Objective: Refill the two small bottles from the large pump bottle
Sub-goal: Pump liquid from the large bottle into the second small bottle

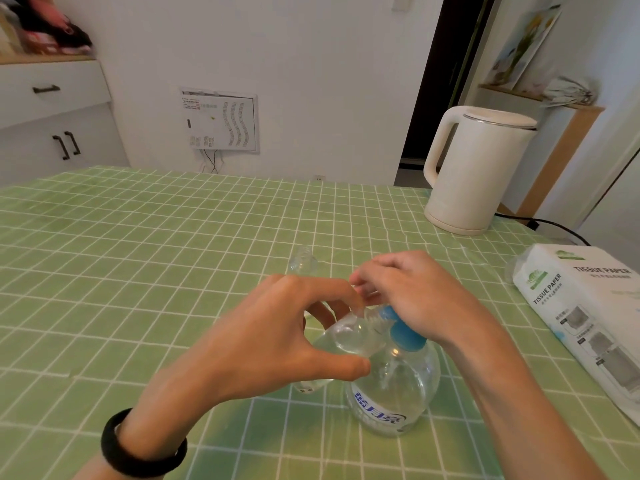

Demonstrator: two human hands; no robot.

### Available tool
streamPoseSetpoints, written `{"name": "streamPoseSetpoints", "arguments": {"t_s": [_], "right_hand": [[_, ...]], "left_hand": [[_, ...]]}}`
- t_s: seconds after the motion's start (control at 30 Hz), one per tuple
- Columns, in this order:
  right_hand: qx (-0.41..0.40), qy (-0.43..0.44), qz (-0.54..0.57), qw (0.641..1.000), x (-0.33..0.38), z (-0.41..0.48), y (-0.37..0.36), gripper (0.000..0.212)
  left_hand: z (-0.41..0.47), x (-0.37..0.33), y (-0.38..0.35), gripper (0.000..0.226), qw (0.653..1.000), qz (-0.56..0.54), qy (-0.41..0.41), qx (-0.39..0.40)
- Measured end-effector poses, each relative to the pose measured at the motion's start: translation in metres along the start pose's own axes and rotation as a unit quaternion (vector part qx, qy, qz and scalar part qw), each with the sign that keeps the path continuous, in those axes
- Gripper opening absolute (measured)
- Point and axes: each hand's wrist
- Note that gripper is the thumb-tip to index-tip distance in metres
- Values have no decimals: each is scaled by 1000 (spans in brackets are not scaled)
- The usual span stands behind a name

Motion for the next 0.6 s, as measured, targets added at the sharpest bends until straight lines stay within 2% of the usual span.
{"name": "streamPoseSetpoints", "arguments": {"t_s": [0.27,0.47,0.6], "right_hand": [[-27,37,2,999,1,-3,0,36],[0,6,-4,1000,0,-1,-1,31],[-13,10,-3,1000,0,-4,-1,34]], "left_hand": [[0,-2,1,38,1000,-10,-2,-8],[0,0,1,36,1000,11,3,-2],[-1,-1,0,36,1000,10,5,-3]]}}
Point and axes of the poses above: each hand's wrist, its own z-axis towards the middle knuckle, its own y-axis out of the back of the hand, x = y × z, and after that the axes turned 5 degrees about z, right-handed
